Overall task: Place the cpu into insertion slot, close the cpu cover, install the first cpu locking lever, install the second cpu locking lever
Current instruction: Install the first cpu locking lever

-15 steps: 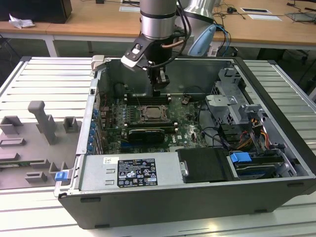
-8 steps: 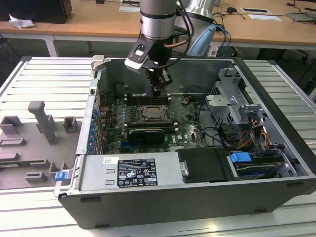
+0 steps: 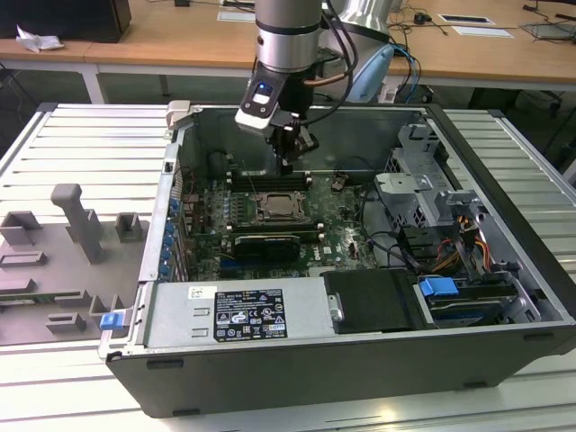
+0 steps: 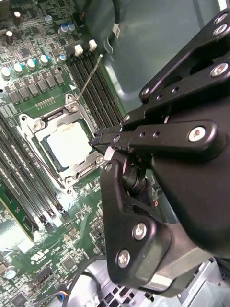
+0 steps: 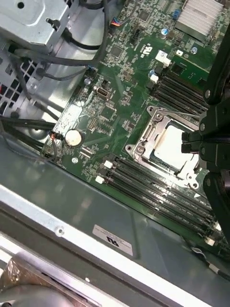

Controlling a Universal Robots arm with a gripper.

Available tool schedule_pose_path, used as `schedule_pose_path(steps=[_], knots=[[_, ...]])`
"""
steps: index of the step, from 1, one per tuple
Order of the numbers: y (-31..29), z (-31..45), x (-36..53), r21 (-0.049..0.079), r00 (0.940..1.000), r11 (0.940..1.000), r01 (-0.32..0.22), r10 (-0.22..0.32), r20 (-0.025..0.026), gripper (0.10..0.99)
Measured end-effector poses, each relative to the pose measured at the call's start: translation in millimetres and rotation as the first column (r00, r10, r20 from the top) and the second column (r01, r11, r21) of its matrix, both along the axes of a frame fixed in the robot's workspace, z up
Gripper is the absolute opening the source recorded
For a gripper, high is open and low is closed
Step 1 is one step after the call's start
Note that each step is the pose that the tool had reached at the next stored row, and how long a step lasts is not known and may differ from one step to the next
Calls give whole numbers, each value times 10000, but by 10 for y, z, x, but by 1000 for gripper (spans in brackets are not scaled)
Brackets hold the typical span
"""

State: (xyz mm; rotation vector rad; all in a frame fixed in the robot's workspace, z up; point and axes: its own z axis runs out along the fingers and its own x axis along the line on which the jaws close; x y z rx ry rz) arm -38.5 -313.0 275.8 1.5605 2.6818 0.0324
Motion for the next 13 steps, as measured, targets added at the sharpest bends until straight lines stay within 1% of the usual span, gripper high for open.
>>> schedule_pose_path(steps=[2, 6, 9, 13], knots=[[0, 0, 0, 1, 10000, 10000, -59, 59, -1, 106], [0, 0, 0, -1, 9990, 9990, -439, 439, 0, 106], [0, 0, 0, 0, 9974, 9974, -718, 718, 0, 106], [0, 0, 0, 0, 9955, 9955, -947, 947, 0, 106]])
